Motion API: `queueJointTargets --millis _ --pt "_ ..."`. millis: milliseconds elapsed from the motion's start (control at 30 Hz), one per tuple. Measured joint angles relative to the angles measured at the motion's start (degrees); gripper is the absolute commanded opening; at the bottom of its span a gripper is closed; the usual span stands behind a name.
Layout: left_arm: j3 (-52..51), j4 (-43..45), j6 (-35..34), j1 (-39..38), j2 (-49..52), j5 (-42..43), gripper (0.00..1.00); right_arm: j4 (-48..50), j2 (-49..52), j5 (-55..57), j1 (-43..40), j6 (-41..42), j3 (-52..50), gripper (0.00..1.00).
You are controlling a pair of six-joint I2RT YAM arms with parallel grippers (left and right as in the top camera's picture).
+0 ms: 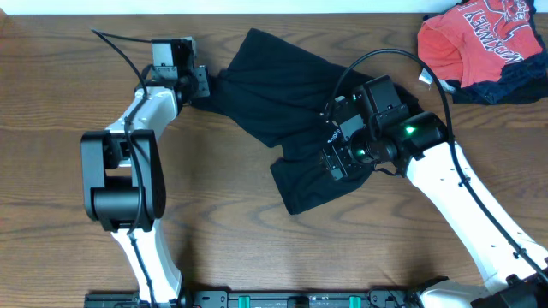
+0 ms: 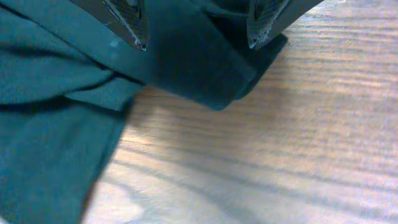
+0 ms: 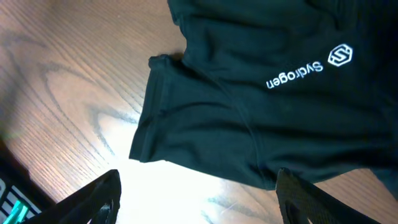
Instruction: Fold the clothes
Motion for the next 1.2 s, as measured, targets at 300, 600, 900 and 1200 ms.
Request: queueJointTargets --millis 300,600,900,1200 --pt "0.02 -0.31 -9.33 -0.04 0.17 -3.82 0.53 2.16 0.02 0.22 0.00 0.55 0.00 0.80" --pt "0.02 -0.70 -18.49 -0.17 0.50 -5.97 0.53 2.34 2.71 0.39 0.00 0.55 0.00 0.80" --pt "0.22 -0.15 -21.86 -0.22 3.30 -6.60 0.53 2.36 2.89 0.44 0.00 0.55 0.00 0.80" --pt "0.22 2.01 -24.59 -0.26 4.15 -6.78 0.35 3.28 2.89 0.44 0.00 0.57 0.00 0.80"
